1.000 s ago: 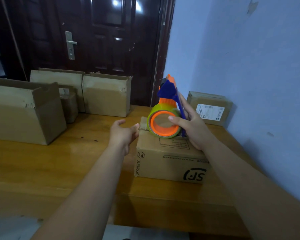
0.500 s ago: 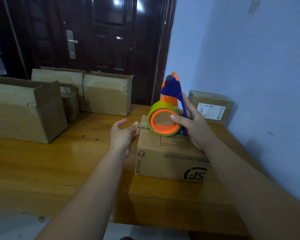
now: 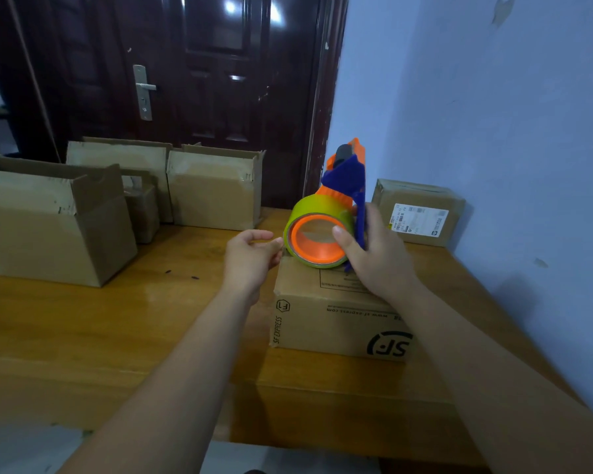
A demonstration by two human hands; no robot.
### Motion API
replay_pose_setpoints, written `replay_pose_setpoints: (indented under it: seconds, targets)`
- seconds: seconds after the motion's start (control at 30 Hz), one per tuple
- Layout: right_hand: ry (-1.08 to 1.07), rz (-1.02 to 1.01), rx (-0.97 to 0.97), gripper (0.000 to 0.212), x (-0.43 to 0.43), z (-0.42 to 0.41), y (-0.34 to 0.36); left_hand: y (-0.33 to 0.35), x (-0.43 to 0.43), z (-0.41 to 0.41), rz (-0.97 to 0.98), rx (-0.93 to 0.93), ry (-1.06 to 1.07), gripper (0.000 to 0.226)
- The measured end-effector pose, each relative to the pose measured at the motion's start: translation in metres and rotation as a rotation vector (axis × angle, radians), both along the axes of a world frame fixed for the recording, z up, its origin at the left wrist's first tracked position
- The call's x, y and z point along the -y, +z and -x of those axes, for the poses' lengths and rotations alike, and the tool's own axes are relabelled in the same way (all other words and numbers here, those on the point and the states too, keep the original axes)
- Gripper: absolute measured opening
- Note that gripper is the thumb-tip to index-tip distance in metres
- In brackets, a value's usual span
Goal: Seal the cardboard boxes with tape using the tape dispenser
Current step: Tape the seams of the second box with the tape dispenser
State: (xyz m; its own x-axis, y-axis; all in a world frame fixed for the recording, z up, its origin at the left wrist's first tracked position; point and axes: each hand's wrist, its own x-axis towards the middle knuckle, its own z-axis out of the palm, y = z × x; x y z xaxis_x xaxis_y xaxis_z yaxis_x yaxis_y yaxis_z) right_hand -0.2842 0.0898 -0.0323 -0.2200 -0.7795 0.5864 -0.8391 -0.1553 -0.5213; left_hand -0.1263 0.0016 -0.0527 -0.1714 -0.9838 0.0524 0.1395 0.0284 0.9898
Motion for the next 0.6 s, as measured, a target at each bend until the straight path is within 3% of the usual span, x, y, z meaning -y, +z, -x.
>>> replay_pose_setpoints:
  seconds: [0.13, 0.33, 0.6]
  targets:
    - [0.051, -0.034, 0.069, 0.042, 0.002, 0.0008, -0.0019, -0.0009, 0.0033, -0.0006, -0.023, 0.0, -0.04, 0.017]
    - [0.087, -0.069, 0.17, 0.046, 0.0043, 0.0033, -0.0007, 0.0029, 0.0039, -0.0047, -0.235, -0.209, -0.04, 0.006]
    - [0.098, -0.087, 0.179, 0.055, 0.0056, 0.0029, -0.0006, -0.0003, 0.0074, -0.0033, -0.198, -0.166, -0.023, 0.012]
